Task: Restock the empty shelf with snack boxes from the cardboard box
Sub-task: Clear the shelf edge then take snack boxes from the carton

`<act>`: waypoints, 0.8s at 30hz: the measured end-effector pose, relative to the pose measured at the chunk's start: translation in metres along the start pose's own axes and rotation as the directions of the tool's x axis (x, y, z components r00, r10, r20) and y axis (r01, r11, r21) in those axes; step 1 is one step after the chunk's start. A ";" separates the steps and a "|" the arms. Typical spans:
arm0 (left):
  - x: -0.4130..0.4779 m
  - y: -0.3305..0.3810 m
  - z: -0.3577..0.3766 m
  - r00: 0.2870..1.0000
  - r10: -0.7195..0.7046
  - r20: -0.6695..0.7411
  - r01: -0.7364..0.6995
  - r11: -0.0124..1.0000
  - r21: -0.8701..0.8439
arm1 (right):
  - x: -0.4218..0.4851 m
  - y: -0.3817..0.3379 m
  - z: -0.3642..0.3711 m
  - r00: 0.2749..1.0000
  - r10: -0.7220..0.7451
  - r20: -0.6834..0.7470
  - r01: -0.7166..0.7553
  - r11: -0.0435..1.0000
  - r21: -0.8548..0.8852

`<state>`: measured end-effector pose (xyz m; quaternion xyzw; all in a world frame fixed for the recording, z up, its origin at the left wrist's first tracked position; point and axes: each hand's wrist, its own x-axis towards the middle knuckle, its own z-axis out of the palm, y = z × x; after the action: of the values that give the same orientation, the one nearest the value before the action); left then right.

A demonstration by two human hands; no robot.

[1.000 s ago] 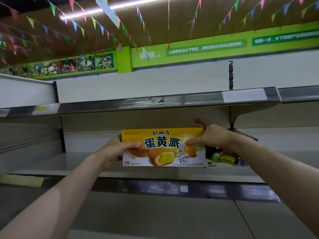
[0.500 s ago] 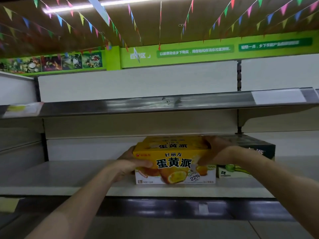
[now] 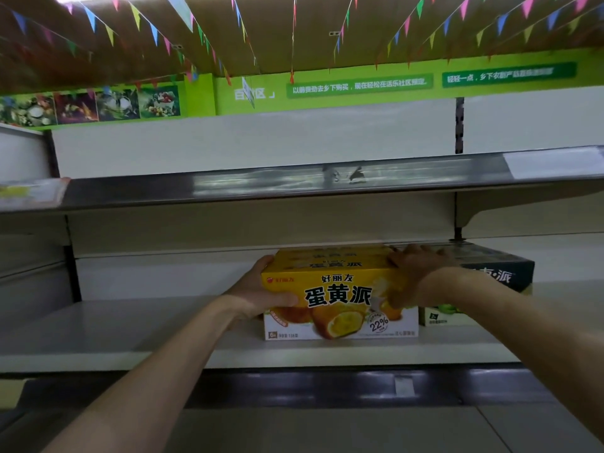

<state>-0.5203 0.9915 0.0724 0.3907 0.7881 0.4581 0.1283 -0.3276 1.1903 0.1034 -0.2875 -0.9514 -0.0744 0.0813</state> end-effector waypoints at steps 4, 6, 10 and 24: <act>0.000 0.004 0.001 0.996 -0.023 -0.091 0.034 0.992 0.120 | -0.004 -0.007 0.002 0.999 0.022 -0.027 -0.024 0.998 -0.060; -0.008 0.014 0.009 0.977 0.083 -0.198 -0.005 0.931 0.364 | -0.006 -0.016 0.002 0.997 -0.005 -0.074 -0.004 0.993 -0.118; -0.017 0.028 0.038 0.904 0.407 -0.129 -0.144 0.576 0.805 | -0.008 -0.042 0.007 0.981 -0.115 -0.157 0.108 0.993 -0.051; -0.021 0.032 0.059 0.930 0.353 -0.104 -0.088 0.488 0.869 | -0.022 -0.054 0.021 0.962 -0.080 -0.262 0.081 0.997 -0.007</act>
<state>-0.4577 1.0218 0.0631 0.4356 0.8622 0.0741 -0.2479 -0.3420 1.1385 0.0735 -0.2359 -0.9434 -0.1131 0.2040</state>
